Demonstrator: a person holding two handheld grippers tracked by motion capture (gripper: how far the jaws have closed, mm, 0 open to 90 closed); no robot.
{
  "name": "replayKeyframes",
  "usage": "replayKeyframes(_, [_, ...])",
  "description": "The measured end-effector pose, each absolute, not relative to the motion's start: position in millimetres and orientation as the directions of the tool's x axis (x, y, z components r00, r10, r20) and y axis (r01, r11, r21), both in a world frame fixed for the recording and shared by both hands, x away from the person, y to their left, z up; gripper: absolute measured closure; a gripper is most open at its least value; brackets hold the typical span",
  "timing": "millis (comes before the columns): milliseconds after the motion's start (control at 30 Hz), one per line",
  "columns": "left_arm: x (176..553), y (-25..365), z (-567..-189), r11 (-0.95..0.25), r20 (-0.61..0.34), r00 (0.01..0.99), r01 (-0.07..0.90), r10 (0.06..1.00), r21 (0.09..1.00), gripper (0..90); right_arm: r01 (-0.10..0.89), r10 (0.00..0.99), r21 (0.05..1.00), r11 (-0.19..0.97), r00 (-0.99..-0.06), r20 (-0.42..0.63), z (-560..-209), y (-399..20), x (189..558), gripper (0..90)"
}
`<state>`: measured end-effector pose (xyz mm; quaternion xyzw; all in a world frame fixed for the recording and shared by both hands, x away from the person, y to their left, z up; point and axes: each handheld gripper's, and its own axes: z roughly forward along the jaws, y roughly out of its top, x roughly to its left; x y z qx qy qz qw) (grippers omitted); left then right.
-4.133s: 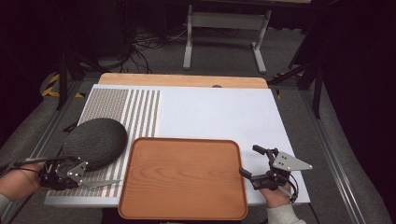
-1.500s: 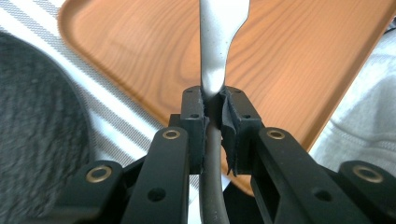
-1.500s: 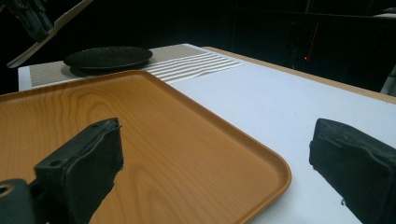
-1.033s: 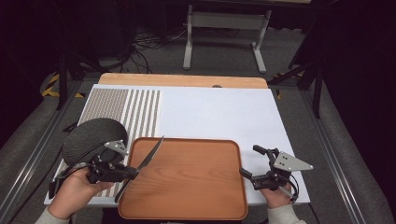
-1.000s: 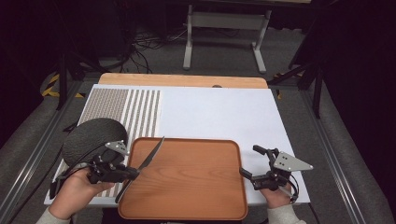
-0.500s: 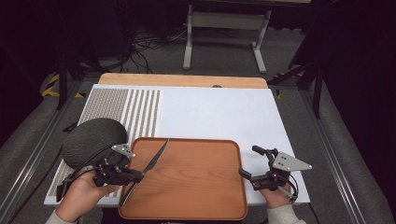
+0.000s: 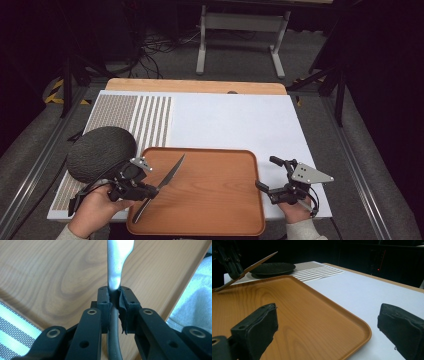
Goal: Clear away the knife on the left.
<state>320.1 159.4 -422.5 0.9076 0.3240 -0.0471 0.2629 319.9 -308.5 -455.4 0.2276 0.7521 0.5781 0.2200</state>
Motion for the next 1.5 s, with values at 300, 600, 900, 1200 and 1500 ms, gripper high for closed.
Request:
replayKeyframes(300, [322.2, 153.3, -429.3, -0.664, -0.253, 0.785, 0.616, 0.566, 0.425, 79.9, 0.088, 0.596, 0.97, 0.227, -0.8, -0.067, -455.3, -308.3, 319.8, 3.3])
replayKeyframes(600, [324.5, 147.7, -436.3, -0.672, -0.25, 0.781, 0.621, 0.572, 0.403, 79.8, 0.088, 0.595, 0.97, 0.225, -0.801, -0.066, -455.4, -308.6, 320.0, 3.3])
replayKeyframes(900, [328.0, 140.8, -448.3, -0.682, -0.243, 0.774, 0.632, 0.585, 0.368, 79.5, 0.09, 0.594, 0.97, 0.226, -0.802, -0.064, -455.5, -308.5, 320.2, 3.3])
replayKeyframes(1200, [331.6, 140.7, -455.9, -0.683, -0.249, 0.767, 0.64, 0.591, 0.352, 79.3, 0.091, 0.592, 0.97, 0.226, -0.803, -0.063, -456.1, -308.7, 320.9, 3.3])
replayKeyframes(1500, [329.8, 138.7, -456.0, -0.699, -0.237, 0.771, 0.637, 0.592, 0.325, 79.2, 0.094, 0.589, 0.97, 0.224, -0.806, -0.058, -456.2, -308.4, 321.3, 3.5])
